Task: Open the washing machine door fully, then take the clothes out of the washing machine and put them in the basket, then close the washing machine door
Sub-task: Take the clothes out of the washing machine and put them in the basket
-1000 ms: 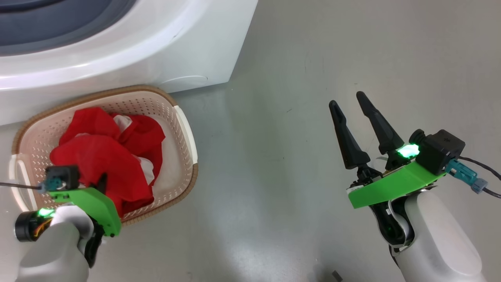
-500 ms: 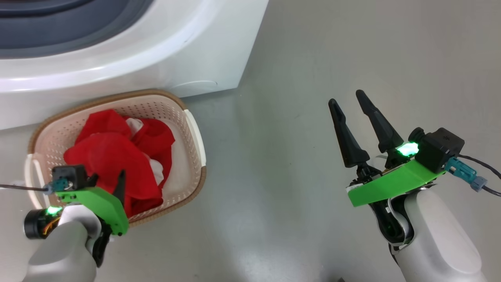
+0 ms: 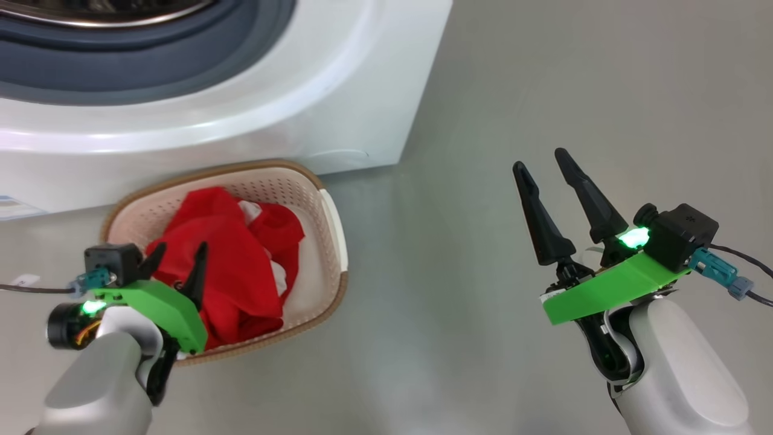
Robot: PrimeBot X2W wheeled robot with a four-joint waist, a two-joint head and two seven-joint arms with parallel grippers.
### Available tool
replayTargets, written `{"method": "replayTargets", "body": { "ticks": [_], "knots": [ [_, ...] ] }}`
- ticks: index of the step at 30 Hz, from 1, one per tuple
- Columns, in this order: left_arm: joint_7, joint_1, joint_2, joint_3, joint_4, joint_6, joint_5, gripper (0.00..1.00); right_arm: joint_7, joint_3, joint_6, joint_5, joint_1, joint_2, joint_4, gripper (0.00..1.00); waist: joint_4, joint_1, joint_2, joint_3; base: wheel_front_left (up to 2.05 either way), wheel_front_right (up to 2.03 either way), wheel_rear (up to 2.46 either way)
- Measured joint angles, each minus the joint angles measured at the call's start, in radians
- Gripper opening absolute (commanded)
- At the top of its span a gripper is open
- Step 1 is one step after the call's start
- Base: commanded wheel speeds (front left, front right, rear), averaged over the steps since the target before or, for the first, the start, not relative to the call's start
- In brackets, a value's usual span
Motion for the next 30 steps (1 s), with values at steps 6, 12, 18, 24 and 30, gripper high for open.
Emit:
{"method": "replayTargets", "body": {
  "ticks": [6,12,18,24,30],
  "knots": [
    [-0.001,0.060,0.012,0.086,-0.134,0.008,0.049,1.00,0.000,0.002,0.000,0.000,0.009,-0.012,0.009,1.00,0.031,0.0000,0.0000,-0.046,0.00,0.00,0.00],
    [-0.001,0.181,0.032,0.197,-0.309,0.045,0.127,1.00,0.000,0.005,0.000,0.001,0.044,-0.027,0.023,1.00,0.064,0.0001,0.0000,-0.104,0.00,0.00,0.00],
    [-0.001,0.290,0.035,0.272,-0.473,0.091,0.189,1.00,0.000,0.007,0.000,0.001,0.074,-0.037,0.033,1.00,0.090,0.0001,0.0000,-0.158,0.00,0.00,0.00],
    [-0.001,0.400,0.042,0.346,-0.635,0.132,0.225,1.00,0.000,0.015,0.000,0.004,0.086,-0.051,0.042,1.00,0.111,0.0000,0.0000,-0.213,0.00,0.00,0.00],
    [-0.001,0.501,0.056,0.403,-0.779,0.160,0.246,1.00,0.000,0.016,0.000,0.009,0.121,-0.055,0.048,1.00,0.127,0.0000,0.0000,-0.256,0.00,0.00,0.00]
  ]
}}
